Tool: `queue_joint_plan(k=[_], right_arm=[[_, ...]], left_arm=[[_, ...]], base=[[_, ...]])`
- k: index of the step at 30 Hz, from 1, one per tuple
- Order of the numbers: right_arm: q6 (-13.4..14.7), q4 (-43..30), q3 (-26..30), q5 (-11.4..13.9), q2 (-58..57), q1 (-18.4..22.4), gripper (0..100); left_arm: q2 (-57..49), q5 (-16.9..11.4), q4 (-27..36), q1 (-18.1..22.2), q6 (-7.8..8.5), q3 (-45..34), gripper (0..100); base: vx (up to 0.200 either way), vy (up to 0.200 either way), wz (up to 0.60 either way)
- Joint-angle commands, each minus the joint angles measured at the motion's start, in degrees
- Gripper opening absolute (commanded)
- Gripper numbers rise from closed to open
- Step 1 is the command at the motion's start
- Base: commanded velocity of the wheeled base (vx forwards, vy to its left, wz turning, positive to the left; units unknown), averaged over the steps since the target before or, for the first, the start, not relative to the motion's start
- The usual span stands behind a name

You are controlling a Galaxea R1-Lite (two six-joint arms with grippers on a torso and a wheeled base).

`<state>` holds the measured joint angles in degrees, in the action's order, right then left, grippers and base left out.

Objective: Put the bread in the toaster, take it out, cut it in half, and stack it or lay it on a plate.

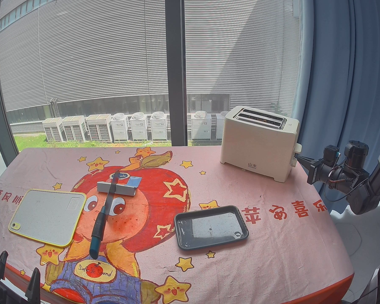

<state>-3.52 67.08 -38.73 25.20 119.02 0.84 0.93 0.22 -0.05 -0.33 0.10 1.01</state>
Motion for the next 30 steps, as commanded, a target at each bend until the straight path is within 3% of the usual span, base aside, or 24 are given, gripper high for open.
queue_joint_plan(k=[1,14,30], right_arm=[[0.0,0.0,-0.9,-0.1,2.5,0.2,0],[0.1,0.1,-3.0,-0.1,5.3,0.8,0],[0.1,0.3,-5.7,-3.2,8.0,0.7,0]], left_arm=[[-0.9,0.0,0.0,0.0,-0.01,-1.0,100],[-0.9,0.0,0.0,0.0,-0.01,-1.0,100],[-0.9,0.0,0.0,0.0,-0.01,-1.0,100]], base=[[0.000,0.000,0.00],[0.000,0.000,0.00],[0.000,0.000,0.00]])
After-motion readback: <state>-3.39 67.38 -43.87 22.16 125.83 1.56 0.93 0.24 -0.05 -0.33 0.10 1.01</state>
